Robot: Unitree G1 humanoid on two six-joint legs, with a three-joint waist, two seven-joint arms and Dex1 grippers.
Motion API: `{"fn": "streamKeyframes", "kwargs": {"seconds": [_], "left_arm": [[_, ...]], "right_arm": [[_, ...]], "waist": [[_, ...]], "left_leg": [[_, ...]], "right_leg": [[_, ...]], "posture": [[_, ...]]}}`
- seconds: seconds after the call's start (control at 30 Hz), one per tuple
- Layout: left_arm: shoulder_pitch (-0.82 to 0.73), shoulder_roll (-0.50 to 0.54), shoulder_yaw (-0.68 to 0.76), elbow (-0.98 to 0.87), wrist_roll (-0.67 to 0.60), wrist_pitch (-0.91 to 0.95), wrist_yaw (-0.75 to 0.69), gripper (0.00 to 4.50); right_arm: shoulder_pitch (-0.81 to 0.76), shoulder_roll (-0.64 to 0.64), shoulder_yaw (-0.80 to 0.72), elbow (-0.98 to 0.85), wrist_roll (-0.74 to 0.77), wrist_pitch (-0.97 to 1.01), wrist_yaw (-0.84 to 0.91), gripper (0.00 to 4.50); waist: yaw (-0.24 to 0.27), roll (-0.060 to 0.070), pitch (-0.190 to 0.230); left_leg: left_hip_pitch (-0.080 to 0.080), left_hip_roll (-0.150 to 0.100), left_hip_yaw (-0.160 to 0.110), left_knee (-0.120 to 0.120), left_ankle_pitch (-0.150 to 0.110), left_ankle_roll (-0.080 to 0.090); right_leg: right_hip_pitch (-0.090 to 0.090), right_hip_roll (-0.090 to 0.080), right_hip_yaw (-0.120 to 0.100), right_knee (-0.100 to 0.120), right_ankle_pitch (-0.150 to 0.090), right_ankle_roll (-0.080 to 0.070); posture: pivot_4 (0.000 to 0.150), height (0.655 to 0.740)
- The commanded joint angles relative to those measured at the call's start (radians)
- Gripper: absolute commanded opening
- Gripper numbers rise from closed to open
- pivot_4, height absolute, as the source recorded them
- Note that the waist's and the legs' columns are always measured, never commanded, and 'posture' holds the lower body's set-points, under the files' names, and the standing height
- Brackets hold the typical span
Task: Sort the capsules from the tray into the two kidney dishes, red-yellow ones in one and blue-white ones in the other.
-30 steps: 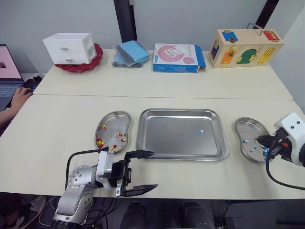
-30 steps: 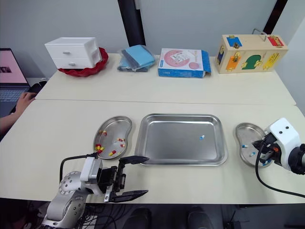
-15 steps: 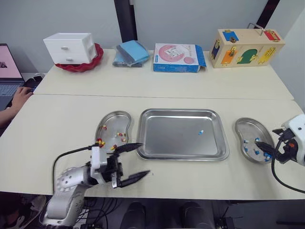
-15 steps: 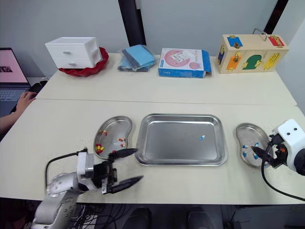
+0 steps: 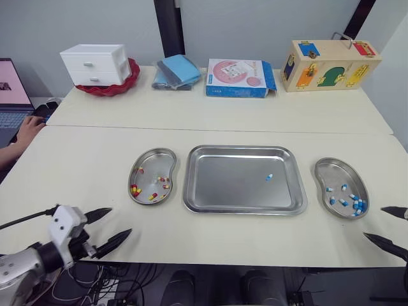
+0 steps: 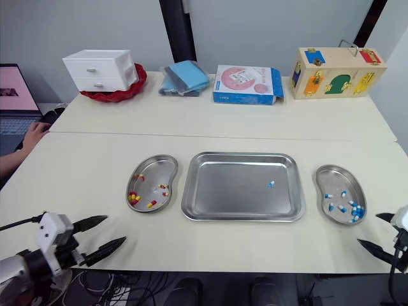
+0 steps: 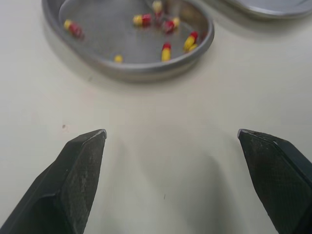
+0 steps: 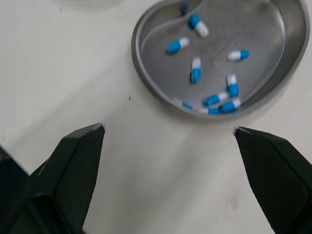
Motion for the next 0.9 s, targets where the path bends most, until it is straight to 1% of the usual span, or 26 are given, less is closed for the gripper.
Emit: {"fn": "streamKeyframes", "kwargs": {"seconds": [0.03,0.27,0.37,0.43,0.53,0.67,0.8,0.9], "left_arm": [[0.03,0.02,0.051,0.013,0.02,-0.007,-0.019,4.5],[0.032,0.011,0.069,-0.017,-0.001,0.033,-0.005,4.5],[0.028,0.018,0.06,-0.031,-0.001,0.032,-0.02,4.5],[0.018,0.014,0.039,-0.072,-0.02,0.024,-0.044,4.5],[-0.008,-0.01,-0.01,-0.146,-0.052,0.017,-0.071,4.5],[-0.078,-0.046,-0.125,-0.247,-0.087,0.052,-0.062,4.5],[-0.198,-0.117,-0.277,-0.261,-0.058,0.044,-0.032,4.5],[-0.245,-0.148,-0.329,-0.25,-0.046,0.039,-0.014,4.5]], "right_arm": [[-0.014,-0.022,-0.013,0.048,-0.011,-0.019,-0.015,4.47],[-0.012,-0.015,0.016,0.036,-0.002,0.013,-0.017,4.47],[-0.006,-0.015,0.017,0.026,0.0,0.028,-0.016,4.47],[0.019,-0.016,0.009,0.001,0.012,0.051,0.003,4.47],[0.058,-0.01,-0.01,-0.036,0.022,0.07,0.02,4.47],[0.108,0.007,-0.038,-0.081,0.029,0.072,0.024,4.47],[0.168,0.024,-0.07,-0.134,0.042,0.075,0.035,4.47],[0.2,0.036,-0.093,-0.179,0.062,0.091,0.047,4.47]], "waist": [[0.0,0.0,0.0],[0.0,0.0,0.0],[0.0,0.0,0.0],[0.0,0.0,0.0],[0.004,0.0,0.0],[0.004,0.0,0.0],[0.004,0.0,0.0],[0.001,0.0,-0.001]], "left_leg": [[0.0,0.0,0.0,0.0,0.0,0.0],[0.0,0.0,0.0,0.0,0.0,0.0],[0.0,0.0,0.0,0.0,0.0,0.0],[0.0,0.0,0.0,0.0,0.0,0.0],[-0.001,0.0,0.0,0.0,0.0,0.0],[0.0,0.0,0.0,0.0,0.0,0.0],[0.001,0.0,0.0,0.0,0.0,0.0],[0.002,0.0,-0.001,0.0,0.0,0.0]], "right_leg": [[0.0,0.0,0.0,0.0,0.0,0.0],[0.0,0.0,0.0,0.0,0.0,0.0],[0.0,0.0,0.0,0.0,0.0,0.0],[0.0,0.0,0.0,0.0,0.0,0.0],[0.0,0.0,0.0,0.0,0.0,0.0],[0.002,0.0,0.0,0.0,0.0,0.0],[0.003,0.0,0.0,0.0,0.0,0.0],[0.003,0.0,0.0,0.0,0.0,0.0]], "posture": [[0.15,0.74],[0.15,0.74],[0.15,0.74],[0.15,0.74],[0.15,0.74],[0.15,0.74],[0.15,0.74],[0.15,0.74]]}}
